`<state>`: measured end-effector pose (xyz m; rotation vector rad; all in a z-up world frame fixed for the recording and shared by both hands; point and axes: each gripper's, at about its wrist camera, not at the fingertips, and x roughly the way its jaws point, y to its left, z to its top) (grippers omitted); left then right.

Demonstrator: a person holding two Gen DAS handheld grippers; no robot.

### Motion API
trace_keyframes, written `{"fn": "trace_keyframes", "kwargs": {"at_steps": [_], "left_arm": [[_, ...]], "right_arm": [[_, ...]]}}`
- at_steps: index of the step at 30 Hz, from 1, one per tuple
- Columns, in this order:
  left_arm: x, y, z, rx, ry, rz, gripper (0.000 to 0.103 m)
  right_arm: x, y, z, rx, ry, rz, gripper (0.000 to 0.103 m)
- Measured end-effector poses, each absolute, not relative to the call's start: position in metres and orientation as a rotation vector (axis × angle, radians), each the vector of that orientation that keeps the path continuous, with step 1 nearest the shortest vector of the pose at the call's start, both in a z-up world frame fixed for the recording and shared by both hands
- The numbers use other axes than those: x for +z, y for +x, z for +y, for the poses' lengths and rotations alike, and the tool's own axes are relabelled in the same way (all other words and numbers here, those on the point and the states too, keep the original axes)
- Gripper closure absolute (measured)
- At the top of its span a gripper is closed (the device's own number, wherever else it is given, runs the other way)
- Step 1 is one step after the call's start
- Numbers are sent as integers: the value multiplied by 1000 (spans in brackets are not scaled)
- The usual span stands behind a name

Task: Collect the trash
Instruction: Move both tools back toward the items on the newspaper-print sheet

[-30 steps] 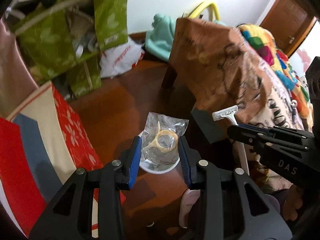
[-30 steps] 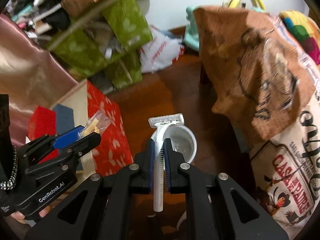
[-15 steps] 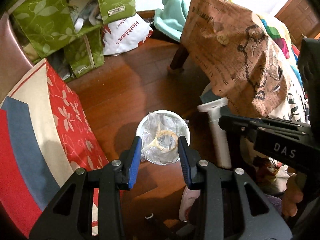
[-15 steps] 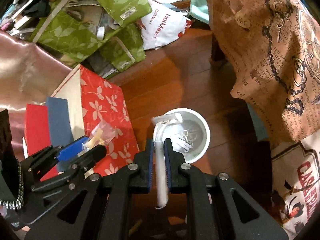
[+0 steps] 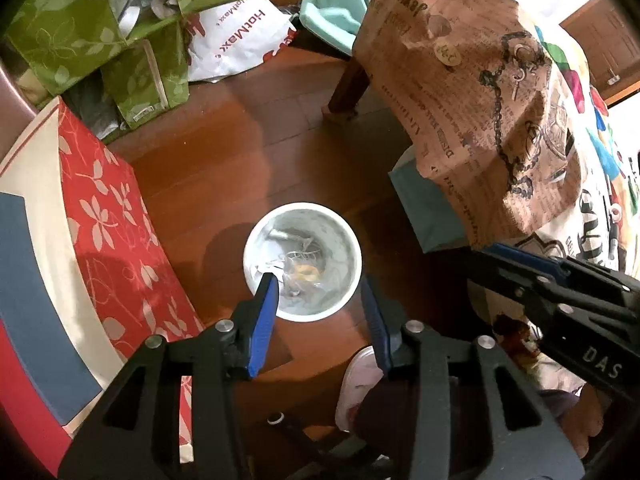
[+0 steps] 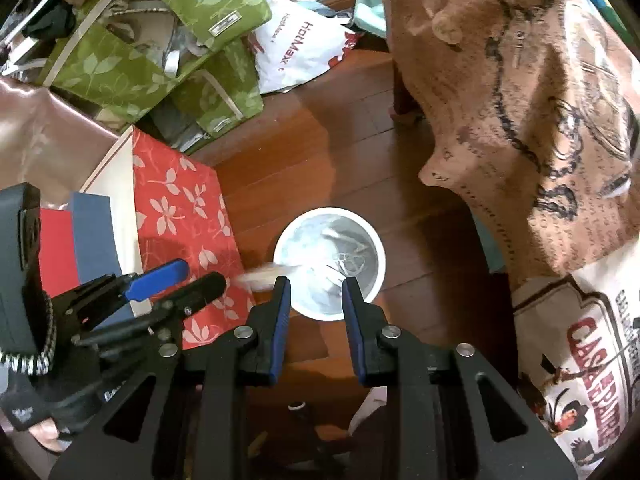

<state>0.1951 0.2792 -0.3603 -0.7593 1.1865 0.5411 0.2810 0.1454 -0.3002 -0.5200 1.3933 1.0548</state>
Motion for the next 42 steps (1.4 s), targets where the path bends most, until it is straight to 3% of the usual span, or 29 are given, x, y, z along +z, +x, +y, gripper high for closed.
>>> {"fn": "trace_keyframes", "kwargs": {"at_steps": [11, 32, 34, 37, 42], "left_arm": [[-289, 181, 255, 583, -576, 1084, 61], [-91, 165, 147, 537, -326, 656, 61], [-79, 168, 133, 522, -305, 630, 61], [-59, 176, 107, 493, -269, 587, 53], [-34, 196, 70, 460, -220, 527, 30]], "right_arm": [[-247, 271, 117, 1089, -496, 1246, 79], [-60, 246, -22, 1066, -283, 698, 79], [-47, 251, -41, 1042, -249, 660, 69], [-32, 257, -67, 1006, -201, 601, 51], [-14, 270, -103, 947, -177, 556, 47]]}}
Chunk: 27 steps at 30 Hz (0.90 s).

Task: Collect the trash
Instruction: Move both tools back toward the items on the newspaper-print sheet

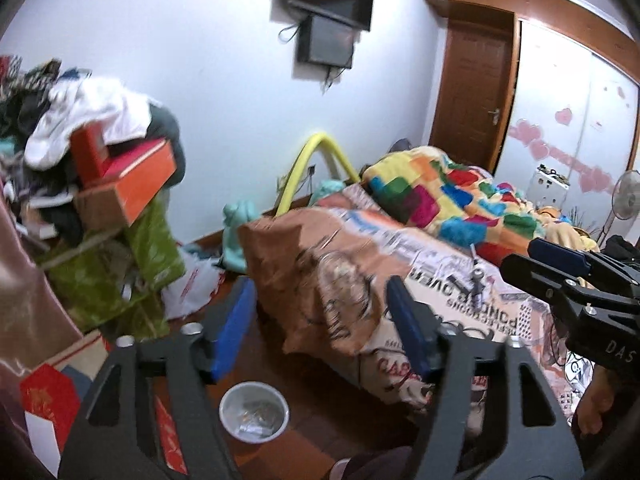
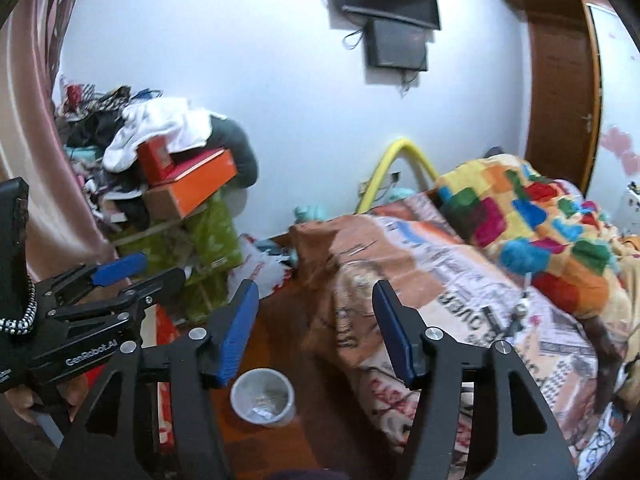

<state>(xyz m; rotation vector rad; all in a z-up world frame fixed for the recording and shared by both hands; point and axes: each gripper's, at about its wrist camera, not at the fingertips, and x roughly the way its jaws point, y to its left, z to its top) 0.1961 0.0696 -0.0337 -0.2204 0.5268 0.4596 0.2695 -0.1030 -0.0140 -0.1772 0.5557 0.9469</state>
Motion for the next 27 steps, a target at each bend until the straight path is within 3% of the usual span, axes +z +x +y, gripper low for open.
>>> {"fn": "trace_keyframes", "kwargs": {"at_steps": [2, 5, 17, 27], "left_arm": [[-28, 206, 59, 444, -207, 514, 21], [-20, 224, 42, 413, -186, 503, 21], [-15, 314, -15, 273, -164, 497, 21], [-52, 406, -43, 175, -156, 596, 21]], "right_arm": [[-9, 279, -118, 912, -160, 545, 43], [-2, 291, -140, 853, -134, 518, 32], [4, 344, -209, 611, -105, 461, 30], [-23, 401, -246, 473, -115, 509, 30]]}}
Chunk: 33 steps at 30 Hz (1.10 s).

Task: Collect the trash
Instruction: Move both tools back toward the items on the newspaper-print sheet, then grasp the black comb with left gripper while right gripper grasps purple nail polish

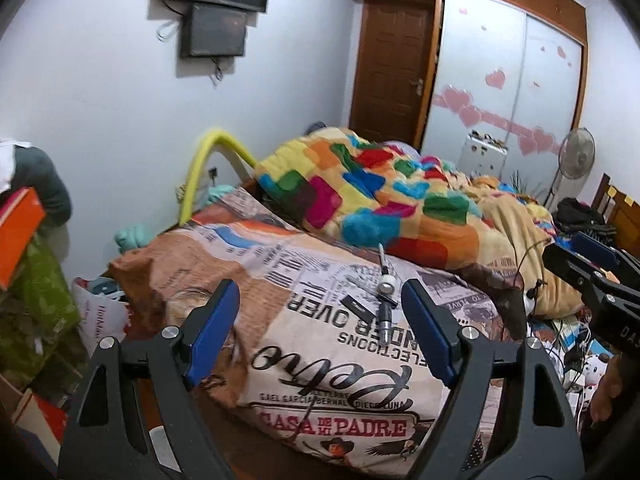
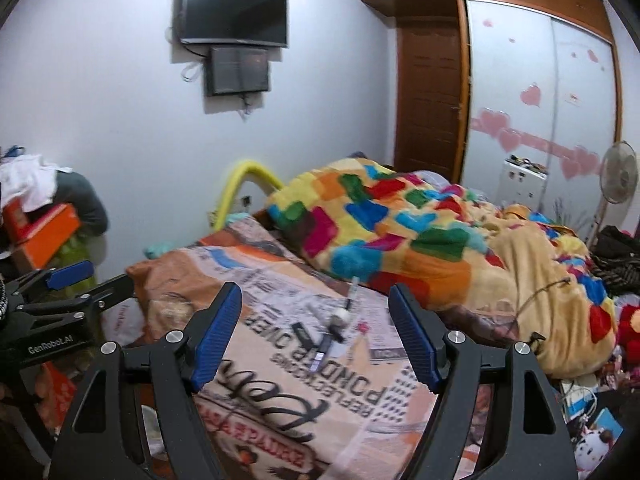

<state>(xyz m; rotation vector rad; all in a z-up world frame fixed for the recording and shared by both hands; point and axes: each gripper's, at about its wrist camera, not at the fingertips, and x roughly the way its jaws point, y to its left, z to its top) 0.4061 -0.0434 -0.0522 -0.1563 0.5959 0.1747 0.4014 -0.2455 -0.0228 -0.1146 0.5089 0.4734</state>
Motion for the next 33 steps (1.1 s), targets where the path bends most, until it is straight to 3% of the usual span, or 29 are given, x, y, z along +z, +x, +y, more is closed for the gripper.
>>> {"fn": "trace_keyframes", "kwargs": {"at_steps": [24, 33], "left_arm": [[-209, 561, -28, 105, -196, 840, 21], [-249, 590, -17, 109, -205, 886, 24]], "right_arm": [[-210, 546, -202, 515, -77, 970, 30], [-257, 575, -178, 525, -62, 1059, 56]]}}
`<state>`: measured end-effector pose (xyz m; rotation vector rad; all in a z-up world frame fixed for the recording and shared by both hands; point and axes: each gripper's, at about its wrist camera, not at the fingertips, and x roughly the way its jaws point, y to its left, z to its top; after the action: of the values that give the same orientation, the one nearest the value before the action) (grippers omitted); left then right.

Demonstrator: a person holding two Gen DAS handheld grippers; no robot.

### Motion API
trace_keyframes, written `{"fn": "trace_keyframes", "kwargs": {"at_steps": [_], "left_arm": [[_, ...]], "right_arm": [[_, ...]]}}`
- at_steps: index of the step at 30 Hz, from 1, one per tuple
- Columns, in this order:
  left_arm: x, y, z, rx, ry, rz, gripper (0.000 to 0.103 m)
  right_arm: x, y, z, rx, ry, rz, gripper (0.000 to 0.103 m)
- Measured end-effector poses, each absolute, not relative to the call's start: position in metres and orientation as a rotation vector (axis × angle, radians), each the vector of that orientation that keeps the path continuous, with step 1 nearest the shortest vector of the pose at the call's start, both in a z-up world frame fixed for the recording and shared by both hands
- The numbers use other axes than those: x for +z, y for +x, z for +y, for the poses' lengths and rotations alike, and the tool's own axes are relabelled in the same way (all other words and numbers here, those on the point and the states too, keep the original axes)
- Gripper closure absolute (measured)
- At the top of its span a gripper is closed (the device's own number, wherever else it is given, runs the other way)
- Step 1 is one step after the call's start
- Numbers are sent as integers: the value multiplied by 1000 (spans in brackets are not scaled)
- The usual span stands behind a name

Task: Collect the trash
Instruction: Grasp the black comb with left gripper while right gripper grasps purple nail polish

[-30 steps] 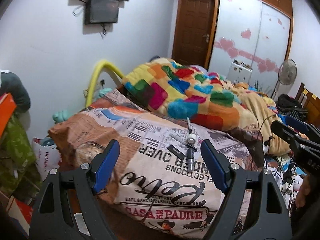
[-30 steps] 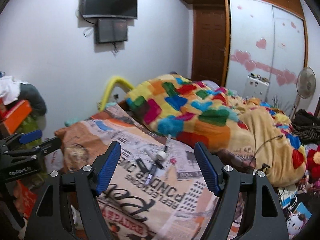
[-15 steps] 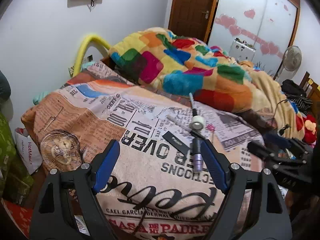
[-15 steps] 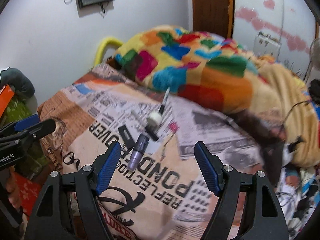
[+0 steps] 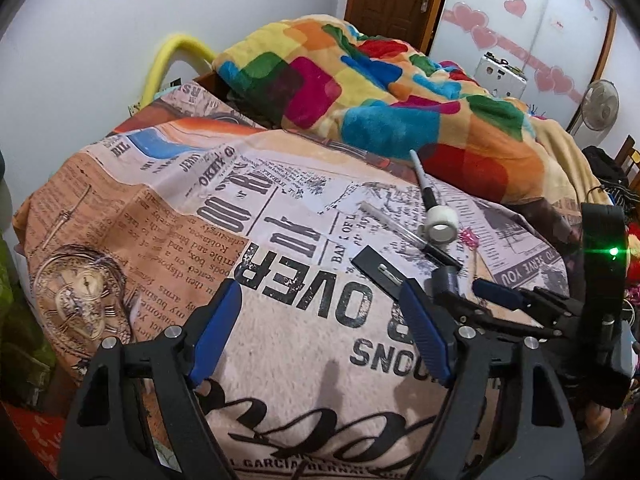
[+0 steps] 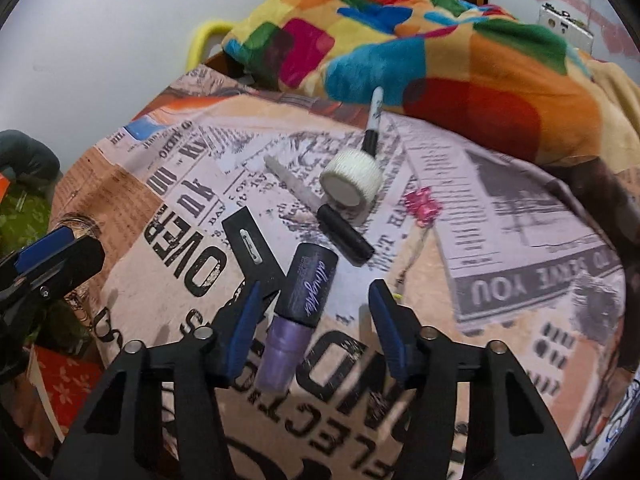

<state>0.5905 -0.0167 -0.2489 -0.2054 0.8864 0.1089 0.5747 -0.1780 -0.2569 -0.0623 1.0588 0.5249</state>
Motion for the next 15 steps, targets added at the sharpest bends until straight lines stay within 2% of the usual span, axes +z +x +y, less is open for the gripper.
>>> {"fn": "trace_keyframes", "kwargs": {"at_steps": [5, 6, 8, 15], "left_arm": [[-262, 604, -19, 99, -217, 900, 27], [-264, 607, -21, 98, -213, 902, 27], [-267, 612, -25, 97, -207, 904, 28], [-281, 635, -48, 67, -219, 941, 28]], "right_arm": [[-264, 574, -177, 526, -79, 1042, 65], [-264, 573, -178, 536, -75, 1041, 73], [-263, 571, -179, 537, -85, 1035, 76], [-251, 570, -211, 475, -47, 981, 77]]}}
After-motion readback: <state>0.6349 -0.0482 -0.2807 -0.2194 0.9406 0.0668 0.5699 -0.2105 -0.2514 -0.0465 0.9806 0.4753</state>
